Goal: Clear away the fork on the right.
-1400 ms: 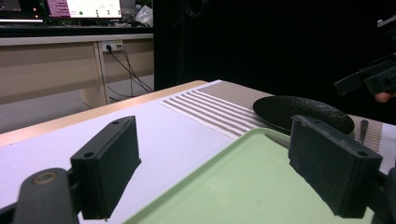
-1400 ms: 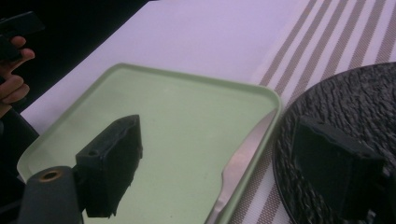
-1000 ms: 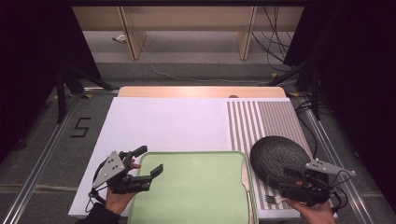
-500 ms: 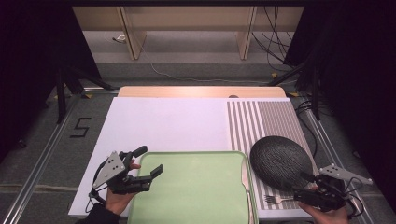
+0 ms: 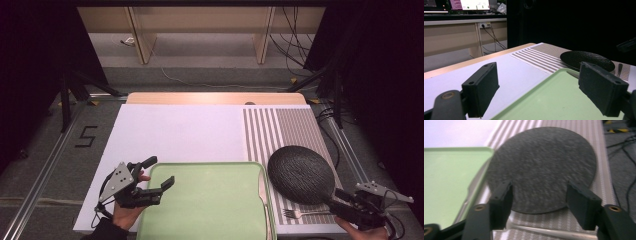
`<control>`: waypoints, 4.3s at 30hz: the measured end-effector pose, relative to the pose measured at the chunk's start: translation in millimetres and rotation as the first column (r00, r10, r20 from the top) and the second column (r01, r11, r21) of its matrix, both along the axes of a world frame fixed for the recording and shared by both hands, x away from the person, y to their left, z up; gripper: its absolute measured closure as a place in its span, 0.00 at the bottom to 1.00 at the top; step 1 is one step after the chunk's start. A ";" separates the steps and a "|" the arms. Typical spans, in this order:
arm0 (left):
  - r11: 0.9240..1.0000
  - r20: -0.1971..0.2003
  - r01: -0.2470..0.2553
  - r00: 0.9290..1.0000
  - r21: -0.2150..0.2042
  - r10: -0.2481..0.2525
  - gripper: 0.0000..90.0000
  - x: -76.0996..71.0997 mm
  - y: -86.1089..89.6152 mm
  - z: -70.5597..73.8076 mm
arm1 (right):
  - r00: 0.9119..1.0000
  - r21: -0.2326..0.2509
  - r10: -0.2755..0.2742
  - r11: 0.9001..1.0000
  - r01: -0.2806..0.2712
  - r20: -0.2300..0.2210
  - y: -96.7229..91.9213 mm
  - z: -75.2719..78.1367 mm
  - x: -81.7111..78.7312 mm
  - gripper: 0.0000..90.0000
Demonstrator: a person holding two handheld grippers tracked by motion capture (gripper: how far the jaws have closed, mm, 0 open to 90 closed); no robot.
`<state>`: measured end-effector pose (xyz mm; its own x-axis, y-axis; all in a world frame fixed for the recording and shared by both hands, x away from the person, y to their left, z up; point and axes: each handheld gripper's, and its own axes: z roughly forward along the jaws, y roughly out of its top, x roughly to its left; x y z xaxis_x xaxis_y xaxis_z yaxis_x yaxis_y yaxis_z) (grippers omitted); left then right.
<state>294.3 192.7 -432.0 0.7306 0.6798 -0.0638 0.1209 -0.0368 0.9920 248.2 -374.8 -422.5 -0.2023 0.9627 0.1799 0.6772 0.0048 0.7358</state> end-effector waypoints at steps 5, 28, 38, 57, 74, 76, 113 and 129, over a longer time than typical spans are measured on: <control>1.000 0.001 0.001 1.000 0.000 -0.001 0.18 -0.1 0.1 0.1 | 0.999 -0.024 -0.031 0.999 0.030 -0.030 -7.8 -4.4 0.7 0.59; 1.000 -0.001 0.000 1.000 0.003 0.000 0.18 0.0 -0.3 0.0 | 0.990 -0.190 -0.062 0.981 0.038 -0.124 -20.1 -19.4 7.7 0.99; 1.000 0.000 0.000 1.000 0.004 0.000 0.18 0.0 -0.4 0.0 | 0.976 -0.227 -0.066 0.974 0.017 -0.208 -19.8 -29.0 12.9 1.00; 1.000 0.001 0.002 1.000 0.003 -0.002 0.18 -0.2 -0.3 0.1 | 0.957 -0.236 -0.039 0.971 -0.031 -0.286 -20.3 -40.0 19.9 1.00; 1.000 0.003 -0.001 1.000 0.003 0.001 0.18 -0.4 -0.2 0.3 | 0.932 -0.235 -0.024 0.970 -0.066 -0.362 -20.9 -36.1 15.9 1.00; 1.000 0.002 -0.001 1.000 0.004 0.001 0.18 -0.2 -0.4 0.1 | 0.932 -0.221 -0.011 0.972 -0.074 -0.363 -20.5 -33.6 15.4 0.94; 1.000 -0.001 0.000 1.000 0.003 0.000 0.18 0.9 -0.6 -0.8 | 0.794 -0.362 0.253 0.786 -0.502 -0.553 25.9 -25.6 34.4 0.43; 1.000 -0.001 0.000 1.000 0.003 0.000 0.18 1.0 -0.4 -0.7 | 0.726 -0.380 0.310 0.690 -0.616 -0.615 35.9 -28.5 41.0 0.67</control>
<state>295.3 192.2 -432.7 0.7305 0.6799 -0.0630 0.1222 -0.0393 0.9917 289.2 -338.8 -451.0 -0.6849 0.7191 -0.1174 0.7137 0.6946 0.0906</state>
